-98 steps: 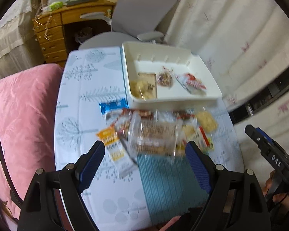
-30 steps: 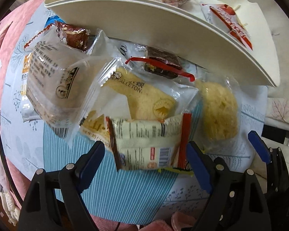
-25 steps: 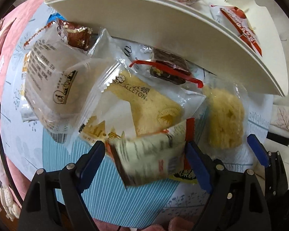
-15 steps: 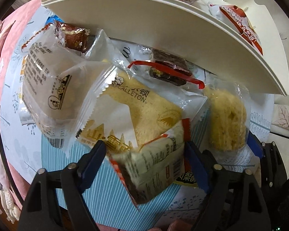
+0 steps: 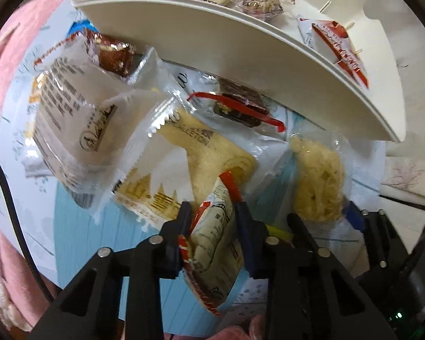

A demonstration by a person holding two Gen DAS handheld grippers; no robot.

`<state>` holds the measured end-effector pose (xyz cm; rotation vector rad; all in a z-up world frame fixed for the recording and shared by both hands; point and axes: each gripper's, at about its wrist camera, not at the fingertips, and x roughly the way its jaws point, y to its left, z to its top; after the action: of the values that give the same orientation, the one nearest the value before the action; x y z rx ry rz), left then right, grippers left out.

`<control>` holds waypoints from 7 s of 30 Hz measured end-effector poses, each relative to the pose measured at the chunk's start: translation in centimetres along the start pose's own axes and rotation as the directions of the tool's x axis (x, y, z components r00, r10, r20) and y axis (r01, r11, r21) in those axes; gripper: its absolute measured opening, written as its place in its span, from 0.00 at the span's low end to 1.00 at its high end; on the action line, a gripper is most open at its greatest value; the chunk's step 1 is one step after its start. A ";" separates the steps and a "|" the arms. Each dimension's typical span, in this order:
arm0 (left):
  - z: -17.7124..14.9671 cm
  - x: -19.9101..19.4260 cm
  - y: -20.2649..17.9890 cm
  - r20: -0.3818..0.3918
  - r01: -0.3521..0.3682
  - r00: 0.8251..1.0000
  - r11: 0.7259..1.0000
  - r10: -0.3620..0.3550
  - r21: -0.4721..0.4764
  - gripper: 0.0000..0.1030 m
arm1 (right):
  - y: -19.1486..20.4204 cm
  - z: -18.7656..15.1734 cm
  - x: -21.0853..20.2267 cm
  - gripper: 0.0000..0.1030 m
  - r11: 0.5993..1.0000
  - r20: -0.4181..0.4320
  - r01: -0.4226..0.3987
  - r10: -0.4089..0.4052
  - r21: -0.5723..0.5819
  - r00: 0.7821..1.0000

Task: Organize snacks
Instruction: 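Grasp the white-and-red wafer packet with the left gripper while the right grasps the large clear snack bag, then carry the wafer packet and clear puffed-snack bag over the tray and open both grippers, then move both grippers back toward the snacks beside the tray, then grasp the clear printed bread bag with the left gripper while the right grasps the yellow-green pineapple-cake packet, then carry both packets over the white tray and open both grippers to drop them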

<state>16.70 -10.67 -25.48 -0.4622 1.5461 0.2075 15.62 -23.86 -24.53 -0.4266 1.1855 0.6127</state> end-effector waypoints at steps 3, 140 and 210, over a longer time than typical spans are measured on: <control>-0.6 -0.3 0.7 -0.020 0.036 0.999 0.999 -0.037 -0.014 0.19 | -0.2 0.1 -0.4 0.57 1.000 -0.012 0.003 -0.003 0.026 1.000; 3.3 -11.0 12.3 0.112 0.017 0.990 0.846 -0.091 0.533 0.77 | 3.2 -1.6 -6.5 0.71 0.480 0.004 0.018 -0.045 0.877 0.999; 3.8 0.6 11.9 -0.260 0.063 0.966 0.956 0.014 0.286 0.81 | 9.4 -1.4 -1.4 0.58 0.717 -0.102 0.245 -0.238 0.652 0.966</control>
<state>15.29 1.51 -28.09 -0.2808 1.7920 -0.1076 8.19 -17.87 -23.64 0.0323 1.2458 -0.0681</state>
